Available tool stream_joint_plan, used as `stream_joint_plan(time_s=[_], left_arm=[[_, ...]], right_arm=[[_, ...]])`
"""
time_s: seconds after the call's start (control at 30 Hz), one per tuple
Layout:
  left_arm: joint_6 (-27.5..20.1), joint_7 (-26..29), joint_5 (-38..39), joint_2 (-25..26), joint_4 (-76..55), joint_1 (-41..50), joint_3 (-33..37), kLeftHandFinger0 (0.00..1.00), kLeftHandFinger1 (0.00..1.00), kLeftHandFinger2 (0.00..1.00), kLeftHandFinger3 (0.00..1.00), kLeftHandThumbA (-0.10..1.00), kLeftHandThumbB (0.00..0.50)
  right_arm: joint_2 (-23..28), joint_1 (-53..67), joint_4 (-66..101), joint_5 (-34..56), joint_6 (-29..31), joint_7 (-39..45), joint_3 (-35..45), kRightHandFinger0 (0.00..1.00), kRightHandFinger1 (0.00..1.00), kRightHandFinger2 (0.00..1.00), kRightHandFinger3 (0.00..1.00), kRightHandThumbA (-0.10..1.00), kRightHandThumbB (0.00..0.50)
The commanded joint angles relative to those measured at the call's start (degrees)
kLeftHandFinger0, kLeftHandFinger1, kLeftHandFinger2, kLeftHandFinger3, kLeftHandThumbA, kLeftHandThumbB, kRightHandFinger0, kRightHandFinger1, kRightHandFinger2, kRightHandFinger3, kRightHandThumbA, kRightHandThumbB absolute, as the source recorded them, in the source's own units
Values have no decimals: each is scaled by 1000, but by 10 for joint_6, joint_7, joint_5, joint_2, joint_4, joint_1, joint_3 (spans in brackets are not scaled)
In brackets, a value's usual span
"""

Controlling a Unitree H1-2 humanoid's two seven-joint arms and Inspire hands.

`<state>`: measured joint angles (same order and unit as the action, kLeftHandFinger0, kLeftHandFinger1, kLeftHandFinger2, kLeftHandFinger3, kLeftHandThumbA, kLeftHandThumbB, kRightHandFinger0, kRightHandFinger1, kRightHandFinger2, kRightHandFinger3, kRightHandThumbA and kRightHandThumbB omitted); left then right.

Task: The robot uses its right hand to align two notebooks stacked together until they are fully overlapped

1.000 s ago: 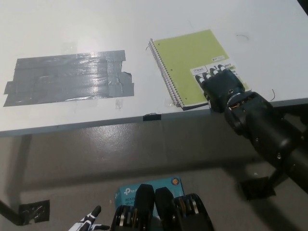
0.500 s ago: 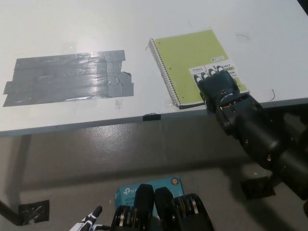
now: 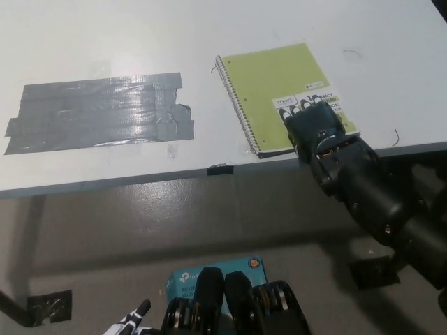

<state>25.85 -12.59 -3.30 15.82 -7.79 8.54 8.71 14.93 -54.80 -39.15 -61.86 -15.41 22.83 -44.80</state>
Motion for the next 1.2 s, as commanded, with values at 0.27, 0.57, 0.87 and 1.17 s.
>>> stream_joint_plan(time_s=[0.27, 0.57, 0.87, 1.17], left_arm=[[-10, -1, -9, 5, -10, 16, -2, 706, 673, 705, 1000, 1000, 481], [-6, -1, -11, -3, -7, 21, 3, 694, 701, 746, 1000, 1000, 492], [-10, 0, -14, -4, -22, 43, 5, 670, 648, 703, 1000, 1000, 467], [-30, 7, -10, -12, -10, 59, -4, 613, 626, 655, 1000, 1000, 483]], right_arm=[[15, -19, 2, 8, 19, 42, 3, 1000, 1000, 1000, 1000, 1000, 489], [-7, -35, 7, 14, 11, 25, 23, 1000, 1000, 1000, 1000, 1000, 500], [5, -63, 10, -4, 8, 16, 25, 1000, 1000, 1000, 1000, 1000, 439], [8, -118, 4, 3, 18, -18, 46, 1000, 1000, 1000, 1000, 1000, 475]])
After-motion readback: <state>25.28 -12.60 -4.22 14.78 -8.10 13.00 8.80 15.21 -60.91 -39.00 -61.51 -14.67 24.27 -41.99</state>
